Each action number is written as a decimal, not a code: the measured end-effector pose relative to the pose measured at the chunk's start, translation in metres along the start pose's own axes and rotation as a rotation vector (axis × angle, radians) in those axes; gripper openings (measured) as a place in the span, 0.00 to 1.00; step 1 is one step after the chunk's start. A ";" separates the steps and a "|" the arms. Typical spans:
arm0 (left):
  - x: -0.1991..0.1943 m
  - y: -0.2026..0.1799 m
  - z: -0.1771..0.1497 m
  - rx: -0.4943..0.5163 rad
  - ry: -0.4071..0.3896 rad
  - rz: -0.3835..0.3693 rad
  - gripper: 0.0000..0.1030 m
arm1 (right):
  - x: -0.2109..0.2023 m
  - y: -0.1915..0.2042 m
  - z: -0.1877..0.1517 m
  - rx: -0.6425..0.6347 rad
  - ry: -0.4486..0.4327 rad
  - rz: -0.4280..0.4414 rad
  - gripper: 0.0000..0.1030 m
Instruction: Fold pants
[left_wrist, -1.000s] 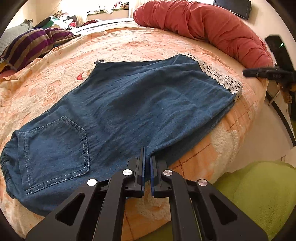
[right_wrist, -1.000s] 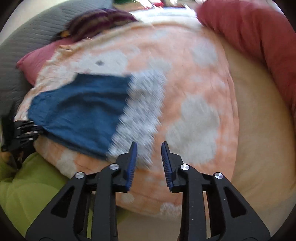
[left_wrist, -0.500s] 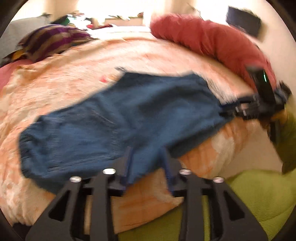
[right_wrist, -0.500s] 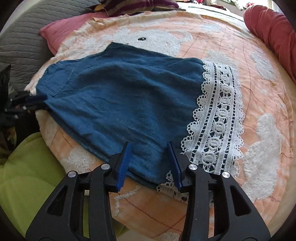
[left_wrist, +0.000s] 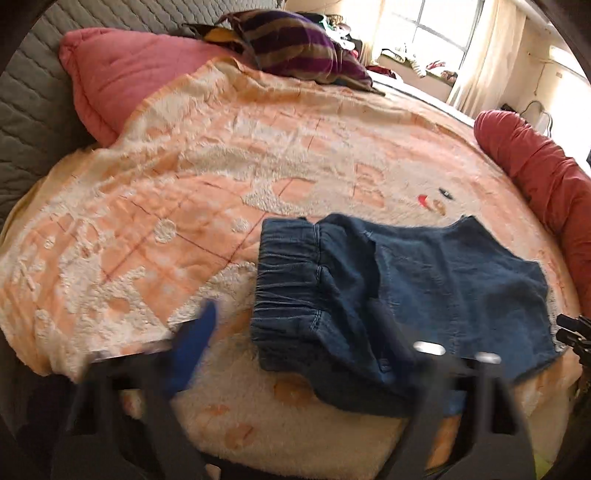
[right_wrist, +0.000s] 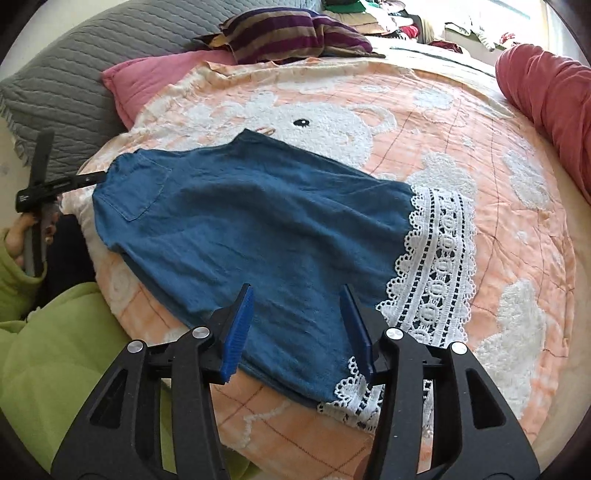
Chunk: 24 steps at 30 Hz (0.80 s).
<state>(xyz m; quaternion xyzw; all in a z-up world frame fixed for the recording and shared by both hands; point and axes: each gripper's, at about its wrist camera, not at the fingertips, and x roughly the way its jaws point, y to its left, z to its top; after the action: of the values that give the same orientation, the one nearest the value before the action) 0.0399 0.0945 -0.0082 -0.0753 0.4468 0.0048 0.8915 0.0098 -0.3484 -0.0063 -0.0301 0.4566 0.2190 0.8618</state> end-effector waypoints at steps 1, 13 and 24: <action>0.003 -0.001 0.002 0.002 0.007 0.003 0.39 | 0.004 -0.002 -0.003 0.002 0.017 0.003 0.40; -0.023 0.009 0.012 -0.017 -0.100 0.040 0.43 | 0.008 -0.005 -0.018 -0.001 0.052 0.011 0.42; -0.013 -0.111 -0.002 0.265 -0.019 -0.189 0.73 | 0.014 0.018 -0.005 -0.060 0.034 0.098 0.43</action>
<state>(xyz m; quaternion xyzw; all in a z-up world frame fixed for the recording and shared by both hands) 0.0391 -0.0145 0.0155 0.0011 0.4260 -0.1375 0.8942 0.0050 -0.3289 -0.0177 -0.0370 0.4654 0.2739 0.8409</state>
